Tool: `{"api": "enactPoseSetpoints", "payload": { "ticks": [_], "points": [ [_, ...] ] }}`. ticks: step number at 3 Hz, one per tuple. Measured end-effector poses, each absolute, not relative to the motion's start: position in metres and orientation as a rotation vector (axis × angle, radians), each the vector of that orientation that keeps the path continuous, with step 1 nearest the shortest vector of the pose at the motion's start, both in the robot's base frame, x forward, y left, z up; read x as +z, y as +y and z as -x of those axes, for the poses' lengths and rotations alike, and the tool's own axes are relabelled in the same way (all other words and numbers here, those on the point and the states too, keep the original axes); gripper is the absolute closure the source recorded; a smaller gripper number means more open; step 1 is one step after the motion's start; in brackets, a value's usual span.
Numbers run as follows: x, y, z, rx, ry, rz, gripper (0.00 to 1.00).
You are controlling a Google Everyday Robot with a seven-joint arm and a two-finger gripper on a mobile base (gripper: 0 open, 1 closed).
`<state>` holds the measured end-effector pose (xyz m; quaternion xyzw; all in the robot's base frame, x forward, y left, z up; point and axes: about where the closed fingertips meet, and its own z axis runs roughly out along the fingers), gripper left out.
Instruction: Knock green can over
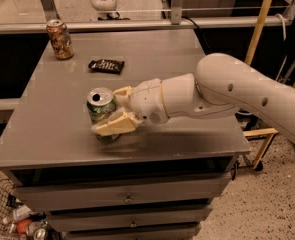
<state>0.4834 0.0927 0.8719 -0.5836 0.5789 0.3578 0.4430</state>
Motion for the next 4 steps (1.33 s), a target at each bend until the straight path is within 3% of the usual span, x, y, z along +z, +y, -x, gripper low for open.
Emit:
{"api": "enactPoseSetpoints", "payload": {
  "ticks": [1,2,4],
  "points": [
    [0.884,0.084,-0.491,0.797,1.449,1.509,0.88],
    [0.894,0.066,-0.505,0.623,1.513,1.627,1.00],
    [0.876,0.060,-0.512,0.395,1.640,2.022,1.00]
  ]
}}
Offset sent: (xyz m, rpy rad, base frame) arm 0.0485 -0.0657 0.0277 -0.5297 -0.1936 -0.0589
